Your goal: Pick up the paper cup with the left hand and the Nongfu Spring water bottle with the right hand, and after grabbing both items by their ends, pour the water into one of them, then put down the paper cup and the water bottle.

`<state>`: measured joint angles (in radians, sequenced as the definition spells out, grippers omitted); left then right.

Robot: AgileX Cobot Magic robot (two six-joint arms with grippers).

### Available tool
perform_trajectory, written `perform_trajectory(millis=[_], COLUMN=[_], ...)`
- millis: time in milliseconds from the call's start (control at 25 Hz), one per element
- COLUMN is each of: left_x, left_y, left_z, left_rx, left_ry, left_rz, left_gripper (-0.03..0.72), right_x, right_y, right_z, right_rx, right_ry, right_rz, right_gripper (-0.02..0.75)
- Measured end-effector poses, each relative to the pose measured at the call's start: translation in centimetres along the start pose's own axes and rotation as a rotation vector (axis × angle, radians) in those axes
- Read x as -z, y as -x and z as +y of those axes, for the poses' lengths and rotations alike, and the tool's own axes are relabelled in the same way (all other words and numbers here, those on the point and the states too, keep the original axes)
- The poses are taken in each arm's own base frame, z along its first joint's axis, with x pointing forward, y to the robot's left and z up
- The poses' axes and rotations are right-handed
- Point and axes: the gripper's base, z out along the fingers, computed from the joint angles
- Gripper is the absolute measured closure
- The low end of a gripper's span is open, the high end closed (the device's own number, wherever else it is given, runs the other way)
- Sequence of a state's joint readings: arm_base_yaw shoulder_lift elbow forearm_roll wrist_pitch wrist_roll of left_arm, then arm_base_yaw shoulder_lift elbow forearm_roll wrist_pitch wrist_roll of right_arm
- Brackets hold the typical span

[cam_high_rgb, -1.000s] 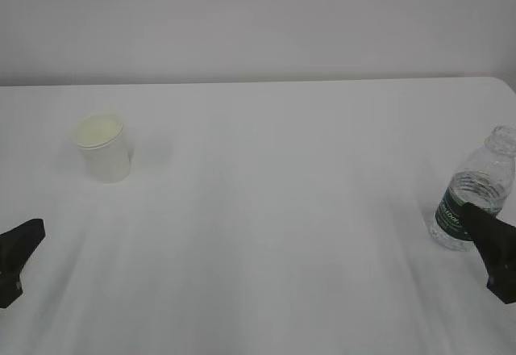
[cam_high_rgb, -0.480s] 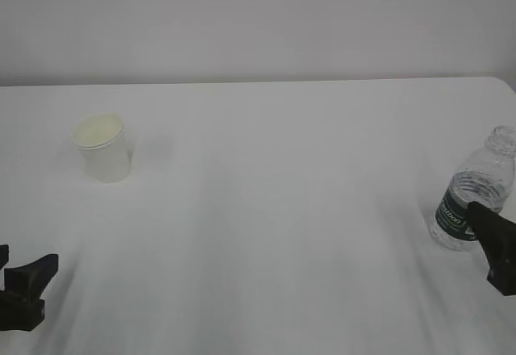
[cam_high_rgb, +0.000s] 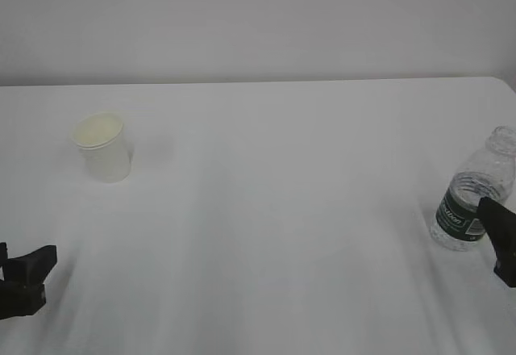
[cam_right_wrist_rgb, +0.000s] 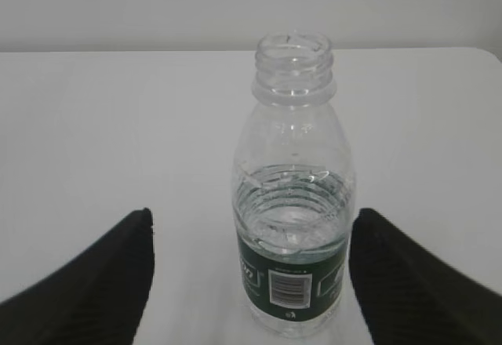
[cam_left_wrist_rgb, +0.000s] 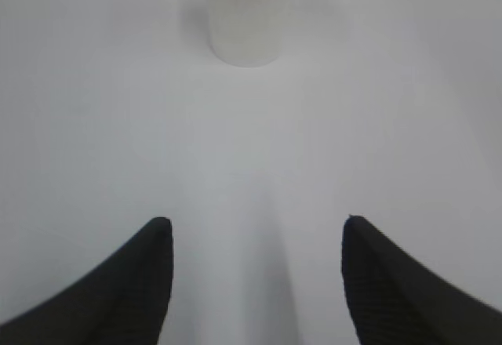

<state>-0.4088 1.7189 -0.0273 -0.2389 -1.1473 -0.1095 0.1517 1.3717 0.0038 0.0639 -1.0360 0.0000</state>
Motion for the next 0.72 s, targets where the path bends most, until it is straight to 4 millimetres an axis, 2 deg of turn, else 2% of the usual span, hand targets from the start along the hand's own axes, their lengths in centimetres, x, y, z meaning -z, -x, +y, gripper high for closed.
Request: perform_trajectory(millis=[240,400,720], left_x=[-0.2,-1.3,-2.4], left_y=[0.2,1.3,2.4], left_z=[0.0,-0.5,-1.1], left_rx=[0.037,0.048,0.052], left_ry=[0.005,-0.007,-0.031], left_rz=[-0.009,-0.061,-0.106], left_gripper=[0.204,0.204,0.204], right_x=[-0.2,-0.7,-1.5], right_y=[-0.3,-1.2,-3.9], right_z=[-0.2,-0.3,-0.3], right_rx=[-0.008,-0.006,0.013], right_ry=[-0.018,-0.030,-0.036], right_rz=[0.021,0.051,0.203], right_gripper=[0.148,0.148,0.148])
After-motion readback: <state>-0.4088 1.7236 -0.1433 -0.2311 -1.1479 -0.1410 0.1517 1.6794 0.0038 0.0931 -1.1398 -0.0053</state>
